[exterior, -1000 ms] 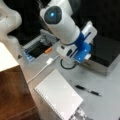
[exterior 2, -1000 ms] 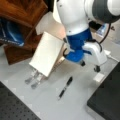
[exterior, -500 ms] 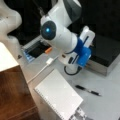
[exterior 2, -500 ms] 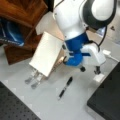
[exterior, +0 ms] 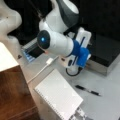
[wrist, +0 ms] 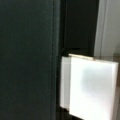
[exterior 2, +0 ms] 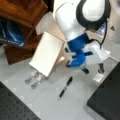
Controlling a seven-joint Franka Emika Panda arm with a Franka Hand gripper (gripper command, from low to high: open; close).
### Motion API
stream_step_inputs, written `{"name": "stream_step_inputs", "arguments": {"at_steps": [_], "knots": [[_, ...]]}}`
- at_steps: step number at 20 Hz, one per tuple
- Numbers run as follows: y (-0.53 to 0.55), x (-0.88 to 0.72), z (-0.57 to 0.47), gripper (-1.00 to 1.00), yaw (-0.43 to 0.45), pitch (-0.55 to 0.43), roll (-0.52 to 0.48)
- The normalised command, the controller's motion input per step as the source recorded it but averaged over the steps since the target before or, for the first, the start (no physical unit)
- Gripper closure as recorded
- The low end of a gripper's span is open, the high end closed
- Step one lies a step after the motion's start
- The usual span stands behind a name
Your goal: Open the box. Pick up the pen. Place the pen in the box. Pick up the book. Place the book on the shelf.
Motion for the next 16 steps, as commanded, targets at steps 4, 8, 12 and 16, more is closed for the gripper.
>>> {"name": "stream_step_inputs", "arguments": {"at_steps": [4, 8, 12, 16], "knots": [[0.03, -0.12, -0.28, -1.0, -0.022, -0.118, 0.285], [-0.01, -0.07, -0.31, -1.0, -0.015, -0.134, 0.233], [-0.05, -0.03, -0.23, -1.0, -0.022, -0.106, 0.251], [-0.12, -0.02, -0.14, -1.0, -0.003, -0.09, 0.237]]}}
